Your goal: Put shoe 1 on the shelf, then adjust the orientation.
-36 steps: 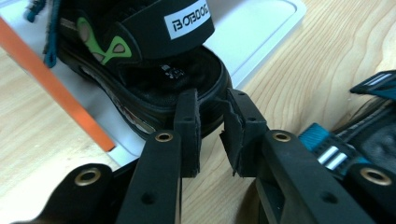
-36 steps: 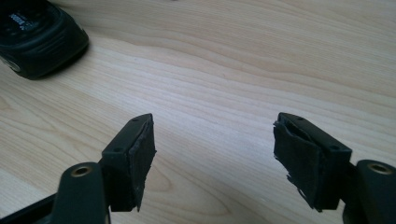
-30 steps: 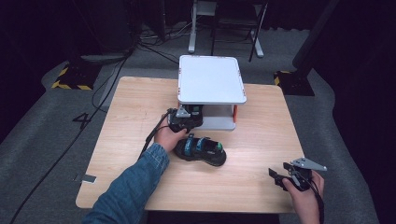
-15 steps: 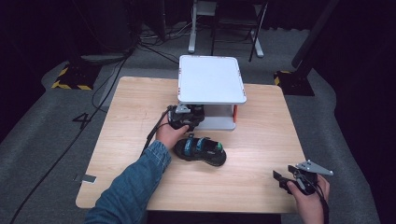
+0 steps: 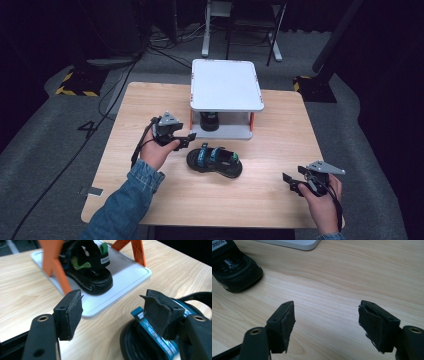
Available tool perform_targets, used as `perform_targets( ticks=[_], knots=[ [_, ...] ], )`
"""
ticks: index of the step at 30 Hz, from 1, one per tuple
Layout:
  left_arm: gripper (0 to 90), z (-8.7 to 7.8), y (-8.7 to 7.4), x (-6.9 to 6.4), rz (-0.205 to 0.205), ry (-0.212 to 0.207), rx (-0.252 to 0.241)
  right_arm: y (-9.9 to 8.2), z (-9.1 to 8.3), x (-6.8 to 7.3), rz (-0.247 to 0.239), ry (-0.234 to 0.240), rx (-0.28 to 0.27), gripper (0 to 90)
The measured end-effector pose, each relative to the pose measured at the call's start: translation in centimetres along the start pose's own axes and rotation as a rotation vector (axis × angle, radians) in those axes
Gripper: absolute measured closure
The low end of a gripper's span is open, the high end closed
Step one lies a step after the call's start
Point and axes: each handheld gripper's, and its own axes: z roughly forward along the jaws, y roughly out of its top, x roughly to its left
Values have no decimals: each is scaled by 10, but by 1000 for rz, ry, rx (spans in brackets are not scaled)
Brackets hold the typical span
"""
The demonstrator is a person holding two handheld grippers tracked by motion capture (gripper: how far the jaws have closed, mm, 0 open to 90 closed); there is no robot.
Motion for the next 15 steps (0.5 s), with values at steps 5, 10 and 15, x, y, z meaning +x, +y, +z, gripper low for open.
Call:
perform_targets(
  ticks=[5,10,15],
  knots=[
    [281,-28,-7,-7,8,13,-9,7,7,3,-2,30,-10,279],
    [266,-61,-22,-12,11,15,-10,17,17,9,34,107,-39,227],
    [256,-69,-33,-6,-16,-6,12,24,23,16,-3,147,-41,211]
  ],
)
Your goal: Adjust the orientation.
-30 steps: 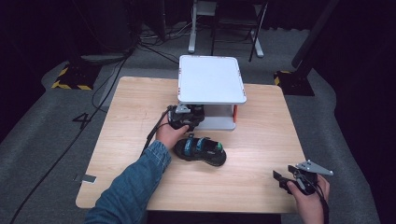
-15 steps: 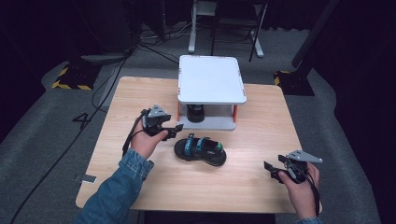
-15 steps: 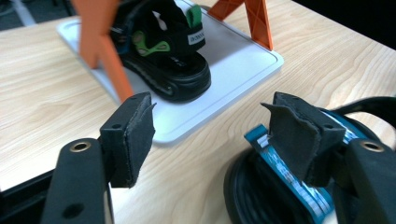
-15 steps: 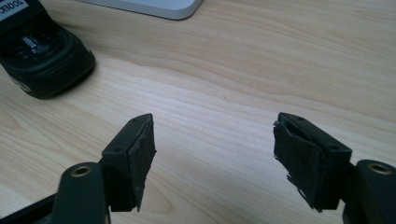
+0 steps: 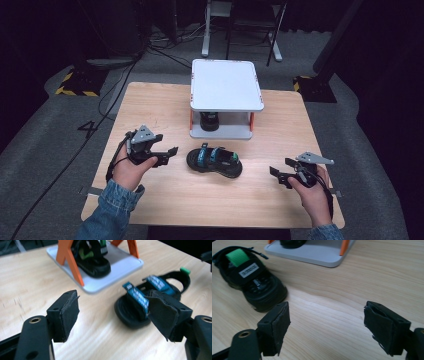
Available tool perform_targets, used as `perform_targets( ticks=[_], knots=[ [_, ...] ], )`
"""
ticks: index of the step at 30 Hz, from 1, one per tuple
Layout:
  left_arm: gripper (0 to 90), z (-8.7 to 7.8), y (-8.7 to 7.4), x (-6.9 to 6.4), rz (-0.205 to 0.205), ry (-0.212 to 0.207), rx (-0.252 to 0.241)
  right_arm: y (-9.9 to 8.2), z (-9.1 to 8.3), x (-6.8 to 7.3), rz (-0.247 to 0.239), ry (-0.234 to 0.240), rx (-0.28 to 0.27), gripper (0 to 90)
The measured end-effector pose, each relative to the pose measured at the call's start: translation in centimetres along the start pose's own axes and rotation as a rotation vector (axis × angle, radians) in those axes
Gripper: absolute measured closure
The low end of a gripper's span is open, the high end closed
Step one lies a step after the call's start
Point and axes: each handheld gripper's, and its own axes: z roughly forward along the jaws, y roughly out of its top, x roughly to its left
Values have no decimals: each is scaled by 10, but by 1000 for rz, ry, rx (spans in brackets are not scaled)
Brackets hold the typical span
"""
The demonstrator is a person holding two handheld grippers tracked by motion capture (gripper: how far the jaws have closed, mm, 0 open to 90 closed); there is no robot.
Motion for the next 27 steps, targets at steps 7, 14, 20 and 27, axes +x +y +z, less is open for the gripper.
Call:
perform_targets(
  ticks=[7,14,20,27],
  knots=[
    [247,-22,-25,8,-1,77,53,23,22,17,-55,75,11,223],
    [248,-40,-46,19,-45,127,56,41,39,36,-149,127,6,275],
    [253,-52,-65,26,-94,171,71,59,48,54,-200,185,-28,288],
    [253,-61,-73,25,-97,188,76,69,62,76,-308,242,11,460]
  ],
)
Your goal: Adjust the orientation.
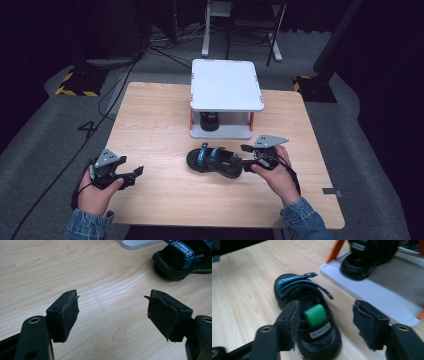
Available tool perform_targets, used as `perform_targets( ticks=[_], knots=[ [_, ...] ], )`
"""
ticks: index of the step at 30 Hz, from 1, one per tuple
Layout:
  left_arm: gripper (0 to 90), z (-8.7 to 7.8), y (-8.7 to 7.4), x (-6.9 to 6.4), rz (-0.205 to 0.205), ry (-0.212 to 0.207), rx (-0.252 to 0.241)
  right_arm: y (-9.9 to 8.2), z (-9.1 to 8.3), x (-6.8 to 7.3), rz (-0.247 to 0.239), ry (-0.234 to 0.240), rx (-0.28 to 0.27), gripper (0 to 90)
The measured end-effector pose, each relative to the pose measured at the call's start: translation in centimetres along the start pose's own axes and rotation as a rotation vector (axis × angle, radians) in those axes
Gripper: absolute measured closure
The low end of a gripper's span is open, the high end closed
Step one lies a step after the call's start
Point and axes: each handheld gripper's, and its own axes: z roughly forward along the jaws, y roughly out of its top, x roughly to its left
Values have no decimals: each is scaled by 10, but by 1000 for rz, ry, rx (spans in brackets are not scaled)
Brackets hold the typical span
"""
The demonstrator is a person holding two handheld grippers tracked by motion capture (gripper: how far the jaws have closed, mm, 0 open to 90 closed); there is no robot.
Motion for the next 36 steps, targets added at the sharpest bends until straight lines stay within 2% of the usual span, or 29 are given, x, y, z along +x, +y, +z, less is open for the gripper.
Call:
perform_targets(
  ticks=[1,2,3,4,6,7,10,13,16,17,18,19,21,22,23,24,25,28,32,33,34,35,36],
  knots=[
    [253,-1,-1,0,-2,3,-2,0,0,0,0,0,0,460],
    [253,-1,-1,0,-3,2,-2,1,2,1,-3,3,8,509],
    [253,-2,-2,0,-8,5,-1,2,3,1,-10,12,21,599],
    [253,-2,-3,1,-4,7,3,3,4,2,-36,19,41,732],
    [253,-2,-4,1,-8,8,3,3,4,3,-44,8,46,745],
    [253,-2,-4,2,-7,6,5,4,3,4,-57,-1,53,801],
    [254,0,-4,2,-7,4,5,8,0,13,-74,37,58,832],
    [253,2,-3,1,-5,-1,7,10,-1,19,-76,64,41,834],
    [261,4,-2,1,1,-5,5,17,-1,34,-75,138,12,832],
    [261,4,-2,1,1,-5,5,17,-1,34,-75,138,12,832],
    [261,5,-2,0,1,-8,6,19,2,44,-77,188,7,828],
    [261,5,-2,0,1,-8,6,19,2,44,-77,188,7,828],
    [261,7,-2,0,2,-12,10,21,7,55,-82,233,8,823],
    [261,8,-2,0,3,-13,11,22,12,64,-87,270,9,814],
    [261,8,-2,0,4,-13,12,22,12,64,-87,270,9,814],
    [261,9,-1,-1,8,-17,16,22,17,71,-86,301,12,805],
    [261,9,-1,-1,8,-17,16,22,17,71,-86,301,12,805],
    [261,10,-1,-2,14,-22,20,17,31,84,-108,344,37,791],
    [261,10,-1,-1,16,-24,20,13,34,90,-128,336,34,750],
    [261,10,-1,-1,16,-24,20,13,34,91,-131,323,36,713],
    [261,10,-1,0,17,-24,20,13,31,91,-133,283,23,571],
    [261,10,-1,0,17,-25,21,13,31,91,-133,283,23,571],
    [261,10,-1,0,13,-27,20,12,30,91,-121,276,18,528]
  ],
)
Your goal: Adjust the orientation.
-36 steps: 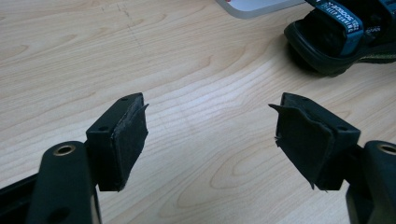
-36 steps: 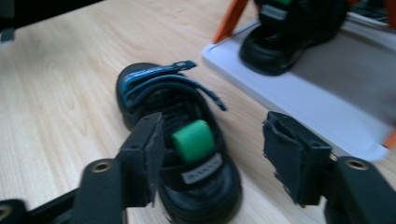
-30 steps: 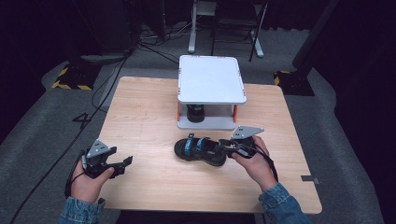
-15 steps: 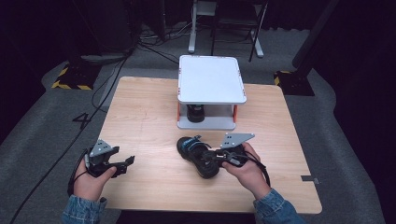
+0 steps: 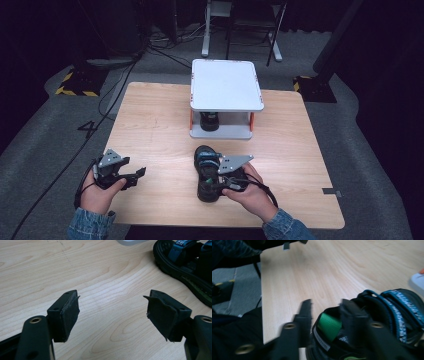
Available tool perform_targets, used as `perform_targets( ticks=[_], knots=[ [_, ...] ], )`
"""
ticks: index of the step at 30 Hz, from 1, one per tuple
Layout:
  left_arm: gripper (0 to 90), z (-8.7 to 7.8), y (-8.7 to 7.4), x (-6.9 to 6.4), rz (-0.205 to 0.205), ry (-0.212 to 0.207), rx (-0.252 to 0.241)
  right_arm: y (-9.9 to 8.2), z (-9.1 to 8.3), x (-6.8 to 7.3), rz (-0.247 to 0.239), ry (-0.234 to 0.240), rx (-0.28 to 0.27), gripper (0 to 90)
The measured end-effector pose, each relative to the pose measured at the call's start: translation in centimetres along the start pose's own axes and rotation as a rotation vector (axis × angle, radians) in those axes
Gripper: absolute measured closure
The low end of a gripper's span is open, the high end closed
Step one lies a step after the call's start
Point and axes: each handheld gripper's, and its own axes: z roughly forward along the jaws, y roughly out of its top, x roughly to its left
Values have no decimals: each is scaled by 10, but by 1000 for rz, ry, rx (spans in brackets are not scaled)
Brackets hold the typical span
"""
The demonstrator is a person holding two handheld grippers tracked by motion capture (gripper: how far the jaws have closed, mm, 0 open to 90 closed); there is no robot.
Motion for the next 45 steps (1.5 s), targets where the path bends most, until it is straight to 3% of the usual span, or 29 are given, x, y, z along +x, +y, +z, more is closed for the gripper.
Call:
perform_targets(
  ticks=[4,5,6,10,17,20,21,22,23,24,25,26,27,30,33,39,45],
  knots=[
    [261,1,0,1,0,-4,1,-2,-11,0,39,-98,-27,309],
    [261,1,1,1,1,-3,1,-4,-13,-1,76,-151,-8,218],
    [261,2,1,1,3,-3,2,-6,-13,-1,107,-174,11,176],
    [266,4,2,0,8,-7,7,-14,-5,3,155,-228,30,153],
    [268,6,3,-2,22,-12,9,-23,9,-1,215,-191,24,147],
    [272,6,2,-1,25,-2,10,-25,9,-4,247,-166,26,176],
    [273,6,2,-1,23,3,2,-27,8,-7,265,-146,41,239],
    [273,6,2,-1,23,3,2,-27,8,-7,265,-146,41,239],
    [273,5,2,-1,25,-1,3,-29,6,-9,263,-120,78,346],
    [273,5,2,-1,28,-3,2,-29,6,-9,263,-120,78,346],
    [273,5,2,-2,24,-2,0,-30,5,-10,262,-121,82,421],
    [274,6,3,-2,27,-4,4,-29,0,-14,264,-96,99,624],
    [274,6,3,-2,27,-4,4,-29,0,-14,264,-96,99,624],
    [274,8,3,-1,34,-4,12,-31,-5,-20,248,-98,117,764],
    [273,10,5,-1,35,-10,9,-31,-5,-21,242,-102,113,782],
    [272,18,14,-2,38,-24,5,-27,-13,-16,172,-149,73,800],
    [268,34,31,-7,65,-55,3,-31,-39,-15,165,-202,25,802]
  ],
)
